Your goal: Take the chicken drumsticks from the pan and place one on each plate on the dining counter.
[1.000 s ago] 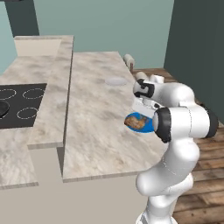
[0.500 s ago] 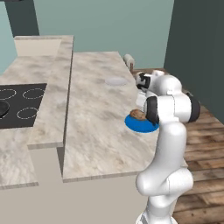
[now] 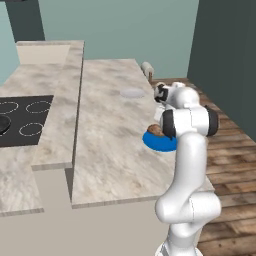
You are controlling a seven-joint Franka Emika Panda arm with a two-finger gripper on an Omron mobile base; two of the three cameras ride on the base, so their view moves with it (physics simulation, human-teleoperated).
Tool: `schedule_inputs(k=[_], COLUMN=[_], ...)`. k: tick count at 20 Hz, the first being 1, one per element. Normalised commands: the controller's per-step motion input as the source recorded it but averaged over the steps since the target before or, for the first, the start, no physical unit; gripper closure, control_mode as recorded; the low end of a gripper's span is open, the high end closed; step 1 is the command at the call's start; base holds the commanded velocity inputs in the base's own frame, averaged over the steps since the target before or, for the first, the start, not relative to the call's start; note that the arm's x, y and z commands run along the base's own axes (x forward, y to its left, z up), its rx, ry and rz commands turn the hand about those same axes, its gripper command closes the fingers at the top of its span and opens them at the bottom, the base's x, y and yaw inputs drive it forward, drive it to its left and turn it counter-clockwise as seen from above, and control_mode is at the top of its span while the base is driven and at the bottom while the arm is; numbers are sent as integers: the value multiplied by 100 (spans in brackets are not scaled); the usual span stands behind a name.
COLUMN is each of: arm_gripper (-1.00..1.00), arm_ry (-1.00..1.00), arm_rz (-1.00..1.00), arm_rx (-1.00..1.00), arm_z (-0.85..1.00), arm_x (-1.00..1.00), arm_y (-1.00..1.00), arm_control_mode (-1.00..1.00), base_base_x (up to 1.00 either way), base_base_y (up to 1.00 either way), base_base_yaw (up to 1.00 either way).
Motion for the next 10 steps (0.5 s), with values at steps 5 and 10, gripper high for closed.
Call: schedule_inputs(k=[5, 10], arm_gripper=[100, 100], arm_ry=[-3, 0], arm_rz=[0, 0], arm_rx=[0, -4], arm_z=[-24, -14], arm_x=[18, -5], arm_y=[0, 0], arm_control_mode=[-100, -100], base_base_x=[0, 0], base_base_y=[0, 0], base_base_yaw=[0, 0])
